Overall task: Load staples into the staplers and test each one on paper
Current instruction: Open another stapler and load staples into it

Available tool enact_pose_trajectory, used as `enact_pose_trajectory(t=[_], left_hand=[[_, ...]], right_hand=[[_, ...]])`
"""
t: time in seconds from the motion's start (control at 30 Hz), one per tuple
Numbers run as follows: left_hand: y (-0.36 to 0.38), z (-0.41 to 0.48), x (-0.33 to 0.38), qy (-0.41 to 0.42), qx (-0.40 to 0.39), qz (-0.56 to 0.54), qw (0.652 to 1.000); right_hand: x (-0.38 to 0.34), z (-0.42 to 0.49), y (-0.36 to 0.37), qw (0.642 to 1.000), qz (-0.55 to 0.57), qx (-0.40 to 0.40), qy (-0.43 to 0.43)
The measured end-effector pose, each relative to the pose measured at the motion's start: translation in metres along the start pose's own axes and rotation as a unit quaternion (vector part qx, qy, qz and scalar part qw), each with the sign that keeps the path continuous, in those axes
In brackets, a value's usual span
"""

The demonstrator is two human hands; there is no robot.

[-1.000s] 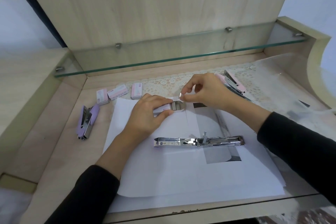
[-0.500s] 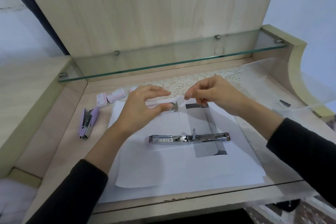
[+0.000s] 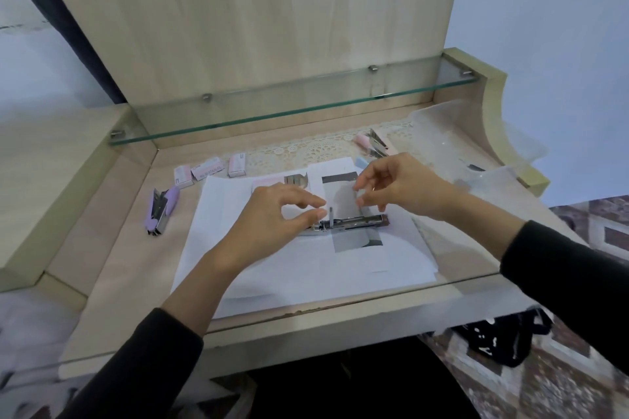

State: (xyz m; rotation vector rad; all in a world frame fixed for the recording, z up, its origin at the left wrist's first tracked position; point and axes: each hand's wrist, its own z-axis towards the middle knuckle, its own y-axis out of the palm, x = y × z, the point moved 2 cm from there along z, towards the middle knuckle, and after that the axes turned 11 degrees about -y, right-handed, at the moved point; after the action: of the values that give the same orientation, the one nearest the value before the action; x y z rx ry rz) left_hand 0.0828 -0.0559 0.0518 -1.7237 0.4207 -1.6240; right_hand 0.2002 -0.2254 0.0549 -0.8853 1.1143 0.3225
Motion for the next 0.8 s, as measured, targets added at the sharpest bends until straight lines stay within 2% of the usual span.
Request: enact_pose_trajectory(t=[0.33,0.67,0.8], left_hand=[[0.017,0.002,-0.006,-0.016,-0.001,0.015,1.0],[0.029,0.005,-0.008,-0.027,0.013,0.076,0.997],[0.028,0.007,-0.007,-0.023,0.008,0.079,0.997]], right_hand=[[0.016,-0.004,-0.002,0.999,-0.04,0.02,0.02],[0.006,-0.004,-0.002,0.974,-0.208,-0.089,-0.003],[0.001,-0.007,0.001,0.958,-0.267,-0.086,-0.059]])
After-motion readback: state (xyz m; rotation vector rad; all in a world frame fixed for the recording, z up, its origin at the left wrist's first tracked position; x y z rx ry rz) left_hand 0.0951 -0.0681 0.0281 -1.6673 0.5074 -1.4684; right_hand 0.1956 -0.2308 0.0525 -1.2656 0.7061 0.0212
